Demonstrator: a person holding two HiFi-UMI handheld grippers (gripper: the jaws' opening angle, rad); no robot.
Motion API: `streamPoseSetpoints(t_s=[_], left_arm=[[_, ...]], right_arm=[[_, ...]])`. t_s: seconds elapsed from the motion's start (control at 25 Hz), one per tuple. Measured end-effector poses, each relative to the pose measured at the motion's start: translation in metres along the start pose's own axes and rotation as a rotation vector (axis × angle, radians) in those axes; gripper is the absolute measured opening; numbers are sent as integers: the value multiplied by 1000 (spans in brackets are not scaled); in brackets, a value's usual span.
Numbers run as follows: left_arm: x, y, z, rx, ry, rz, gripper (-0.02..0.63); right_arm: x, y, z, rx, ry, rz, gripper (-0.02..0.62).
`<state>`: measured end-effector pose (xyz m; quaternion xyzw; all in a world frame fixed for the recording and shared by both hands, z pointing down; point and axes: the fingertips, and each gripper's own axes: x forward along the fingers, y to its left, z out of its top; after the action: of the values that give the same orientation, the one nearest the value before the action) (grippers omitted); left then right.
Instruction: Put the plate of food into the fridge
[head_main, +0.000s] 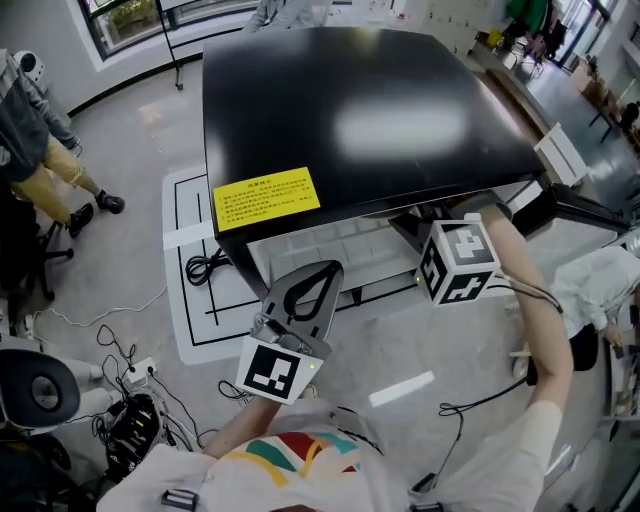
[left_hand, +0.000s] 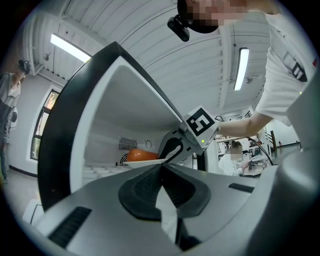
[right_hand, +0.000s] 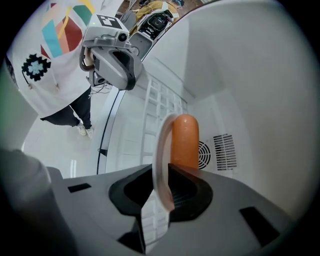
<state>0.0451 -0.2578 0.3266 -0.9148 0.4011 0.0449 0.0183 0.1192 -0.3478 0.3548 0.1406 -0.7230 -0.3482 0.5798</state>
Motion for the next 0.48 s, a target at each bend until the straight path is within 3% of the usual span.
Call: streamPoseSetpoints(t_s=[0.16, 0.32, 0.48], left_arm=[[2, -2, -2, -14, 2, -2, 6], [5, -1, -1, -14, 0, -2, 6], [8, -5, 2, -18, -9, -13, 6]], right_arm=[[-1, 0, -4, 24, 6, 18, 65], [-4, -6, -6, 32, 4, -20, 144], [-8, -5, -7, 40, -2, -32, 179]])
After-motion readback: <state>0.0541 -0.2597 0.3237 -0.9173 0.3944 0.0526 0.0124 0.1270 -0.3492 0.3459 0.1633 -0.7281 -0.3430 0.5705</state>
